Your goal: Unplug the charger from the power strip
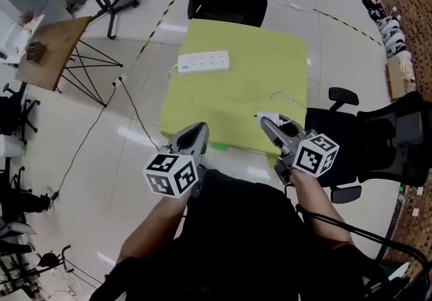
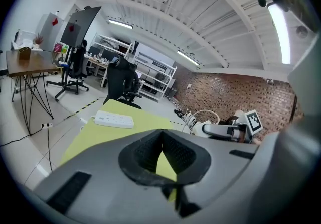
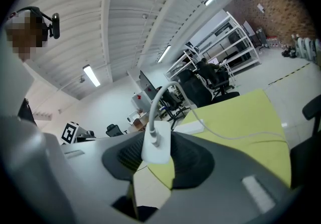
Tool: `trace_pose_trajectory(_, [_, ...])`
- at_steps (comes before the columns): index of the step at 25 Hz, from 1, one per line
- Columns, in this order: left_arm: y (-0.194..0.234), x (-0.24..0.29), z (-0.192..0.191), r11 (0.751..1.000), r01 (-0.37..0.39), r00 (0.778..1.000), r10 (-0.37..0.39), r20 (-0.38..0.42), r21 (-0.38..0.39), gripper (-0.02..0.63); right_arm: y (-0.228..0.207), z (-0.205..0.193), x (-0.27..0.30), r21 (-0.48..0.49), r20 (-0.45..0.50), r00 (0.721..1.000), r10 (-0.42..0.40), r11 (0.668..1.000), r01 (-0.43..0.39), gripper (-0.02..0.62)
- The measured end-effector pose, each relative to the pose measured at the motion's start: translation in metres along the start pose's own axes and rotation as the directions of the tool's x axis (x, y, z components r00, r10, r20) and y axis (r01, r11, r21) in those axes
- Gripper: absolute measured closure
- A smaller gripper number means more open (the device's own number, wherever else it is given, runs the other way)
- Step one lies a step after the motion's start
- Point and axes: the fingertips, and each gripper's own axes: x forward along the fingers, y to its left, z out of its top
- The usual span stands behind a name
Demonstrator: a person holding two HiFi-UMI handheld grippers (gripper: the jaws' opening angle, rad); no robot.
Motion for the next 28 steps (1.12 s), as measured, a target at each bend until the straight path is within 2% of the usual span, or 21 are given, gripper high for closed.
trace_pose_trajectory(5, [-0.013,-0.005,-0.01,0.999,-0.039,0.999,0.039,-0.002,0.0,0.601,-0.026,-0.023,-0.015,0.045,-0.031,0.999,-0.01,0.999,0.011,0.457])
trace_pose_trajectory(9, [-0.016,-0.012,-0.022,0.998,-0.062,0.997,0.061,-0.036,-0.002,0.601,-0.059,-0.052,-0.015,0.151,-0.06,0.998,-0.034,0.988,0.043,0.458])
trace_pose_trajectory(14, [-0.024,-0.014,-0.027,0.997,-0.069,0.994,0.072,-0.082,0.035,0.601,-0.122,-0.093,-0.012,0.339,-0.1,0.99,-0.1,0.932,0.129,0.457])
trace_pose_trajectory(20, [-0.028,-0.011,-0.025,0.996,-0.077,0.993,0.081,-0.087,0.047,0.601,-0.184,-0.151,0.003,0.435,-0.235,0.957,-0.171,0.862,0.26,0.456])
trace_pose_trajectory(22, [-0.028,-0.013,-0.026,0.996,-0.081,0.992,0.085,-0.09,0.047,0.601,-0.19,-0.158,0.005,0.425,-0.256,0.948,-0.188,0.859,0.286,0.456])
trace_pose_trajectory(25, [-0.026,-0.017,-0.031,0.995,-0.089,0.992,0.092,-0.09,0.036,0.601,-0.197,-0.167,0.002,0.334,-0.31,0.918,-0.248,0.875,0.35,0.453])
trace_pose_trajectory(26, [-0.025,-0.018,-0.034,0.996,-0.09,0.991,0.092,-0.092,0.028,0.601,-0.199,-0.17,0.0,0.32,-0.327,0.908,-0.263,0.873,0.368,0.439])
trace_pose_trajectory(28, [-0.025,-0.019,-0.039,0.996,-0.087,0.991,0.087,-0.098,0.005,0.601,-0.201,-0.173,-0.004,0.361,-0.335,0.903,-0.268,0.849,0.386,0.362])
